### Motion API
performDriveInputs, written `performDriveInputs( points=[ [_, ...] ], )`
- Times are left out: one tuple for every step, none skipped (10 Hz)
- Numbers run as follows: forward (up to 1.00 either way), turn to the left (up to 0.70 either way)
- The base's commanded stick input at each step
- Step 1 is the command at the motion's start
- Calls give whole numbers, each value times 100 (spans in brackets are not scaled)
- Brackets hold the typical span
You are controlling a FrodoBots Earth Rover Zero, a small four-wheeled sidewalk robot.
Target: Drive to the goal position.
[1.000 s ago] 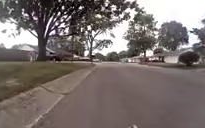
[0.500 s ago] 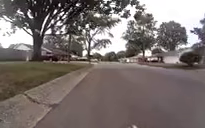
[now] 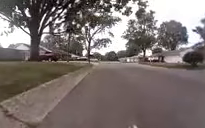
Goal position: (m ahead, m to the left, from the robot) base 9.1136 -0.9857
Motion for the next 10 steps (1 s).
performDriveInputs(
  points=[
    [100, 0],
    [100, 0],
    [100, 0],
    [100, 0],
    [100, 0],
    [100, 0],
    [100, 0],
    [100, 0],
    [100, 0],
    [100, 0]
  ],
)
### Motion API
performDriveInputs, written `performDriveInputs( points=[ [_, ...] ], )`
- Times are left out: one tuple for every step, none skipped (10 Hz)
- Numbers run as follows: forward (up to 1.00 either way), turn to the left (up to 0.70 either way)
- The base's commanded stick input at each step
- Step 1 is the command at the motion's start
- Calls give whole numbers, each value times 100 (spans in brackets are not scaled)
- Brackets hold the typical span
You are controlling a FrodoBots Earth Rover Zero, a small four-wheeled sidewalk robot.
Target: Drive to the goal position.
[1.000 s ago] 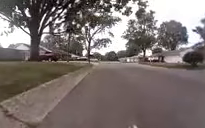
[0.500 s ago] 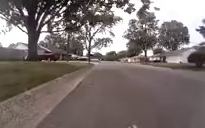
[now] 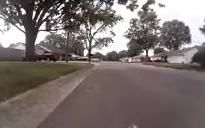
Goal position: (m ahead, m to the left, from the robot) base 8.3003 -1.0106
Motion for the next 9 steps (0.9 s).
performDriveInputs(
  points=[
    [100, 0],
    [100, 0],
    [100, 0],
    [100, 0],
    [100, 0],
    [100, 0],
    [100, 0],
    [100, 0],
    [100, 0]
  ],
)
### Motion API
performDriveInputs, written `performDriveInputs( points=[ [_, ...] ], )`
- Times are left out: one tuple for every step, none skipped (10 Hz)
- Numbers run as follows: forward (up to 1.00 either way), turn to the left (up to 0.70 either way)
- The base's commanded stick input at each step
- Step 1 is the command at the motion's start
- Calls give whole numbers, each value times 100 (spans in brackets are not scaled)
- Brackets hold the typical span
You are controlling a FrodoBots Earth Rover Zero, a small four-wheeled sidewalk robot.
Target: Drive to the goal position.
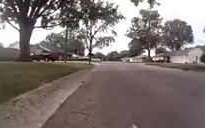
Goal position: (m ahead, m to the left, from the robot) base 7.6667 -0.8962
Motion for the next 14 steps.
performDriveInputs(
  points=[
    [100, 0],
    [100, 0],
    [100, 0],
    [100, 0],
    [100, -12],
    [100, -33],
    [100, -40],
    [100, -40],
    [100, -17],
    [100, 0],
    [100, 0],
    [100, 0],
    [100, 0],
    [100, 0]
  ],
)
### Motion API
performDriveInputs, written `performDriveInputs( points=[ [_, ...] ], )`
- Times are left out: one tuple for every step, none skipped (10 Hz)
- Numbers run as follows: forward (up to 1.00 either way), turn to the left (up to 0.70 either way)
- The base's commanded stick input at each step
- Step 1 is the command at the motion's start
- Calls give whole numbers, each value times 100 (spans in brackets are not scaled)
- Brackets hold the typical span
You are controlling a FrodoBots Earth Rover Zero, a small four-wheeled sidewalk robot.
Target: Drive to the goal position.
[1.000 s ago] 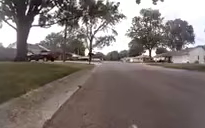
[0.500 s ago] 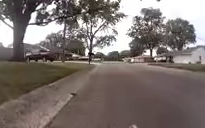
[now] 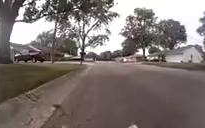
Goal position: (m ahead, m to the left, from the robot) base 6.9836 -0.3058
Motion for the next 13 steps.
performDriveInputs(
  points=[
    [100, 0],
    [100, 0],
    [100, 0],
    [100, 0],
    [100, 0],
    [100, 0],
    [100, 0],
    [100, 0],
    [100, 0],
    [100, 0],
    [100, 0],
    [100, 0],
    [100, 0]
  ],
)
